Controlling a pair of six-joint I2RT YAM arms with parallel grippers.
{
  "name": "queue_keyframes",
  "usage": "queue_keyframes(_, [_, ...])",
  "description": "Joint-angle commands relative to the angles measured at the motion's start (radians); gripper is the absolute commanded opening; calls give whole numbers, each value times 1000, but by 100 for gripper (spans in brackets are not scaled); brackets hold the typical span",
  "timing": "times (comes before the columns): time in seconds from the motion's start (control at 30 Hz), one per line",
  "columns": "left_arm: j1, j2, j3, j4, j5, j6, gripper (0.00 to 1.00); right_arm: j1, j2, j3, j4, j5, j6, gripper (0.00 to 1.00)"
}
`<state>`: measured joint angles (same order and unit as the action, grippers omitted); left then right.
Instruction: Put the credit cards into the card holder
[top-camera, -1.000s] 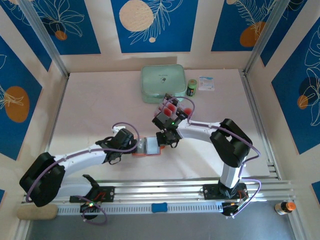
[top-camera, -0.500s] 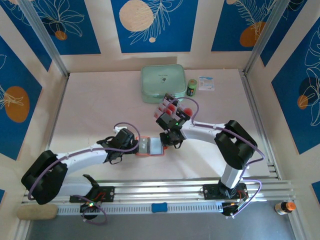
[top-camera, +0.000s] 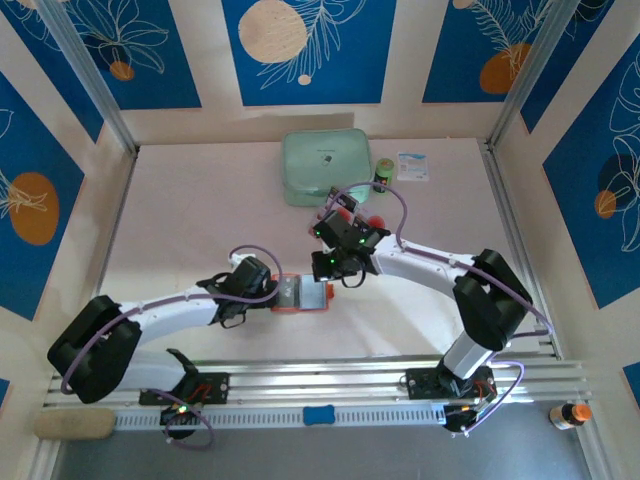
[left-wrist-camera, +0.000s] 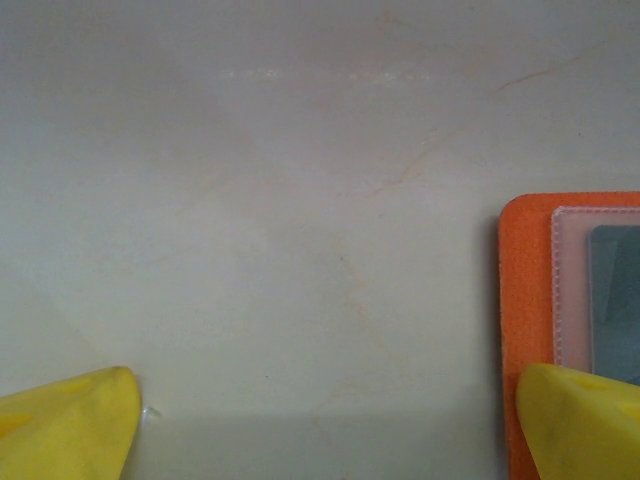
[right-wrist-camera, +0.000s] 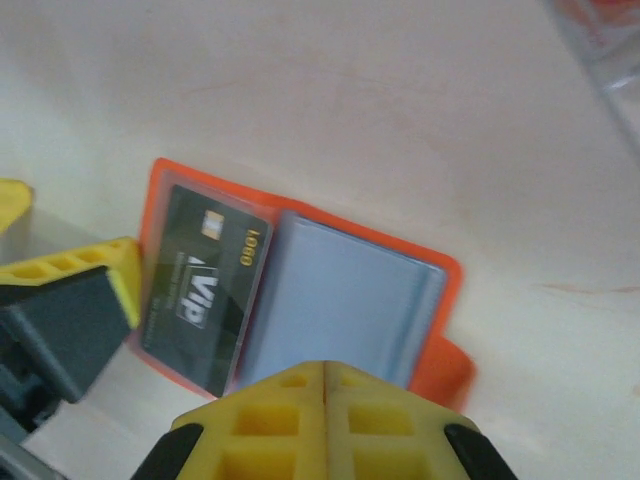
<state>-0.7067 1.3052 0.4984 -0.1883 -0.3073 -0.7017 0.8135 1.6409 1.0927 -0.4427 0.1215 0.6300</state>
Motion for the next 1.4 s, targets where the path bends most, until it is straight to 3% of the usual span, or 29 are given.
queue_keyframes(0.0, [10,11,-1,15,6,-5,96,16,60,26,63,-111,38,0])
queue_keyframes(0.33, [12,13,-14,21,-2,-9,96,53,190,86,89,-123,55,0])
queue_keyframes(1.37, [11,10,-32,50,6,-15,96,70,299,129,84,-174,68,0])
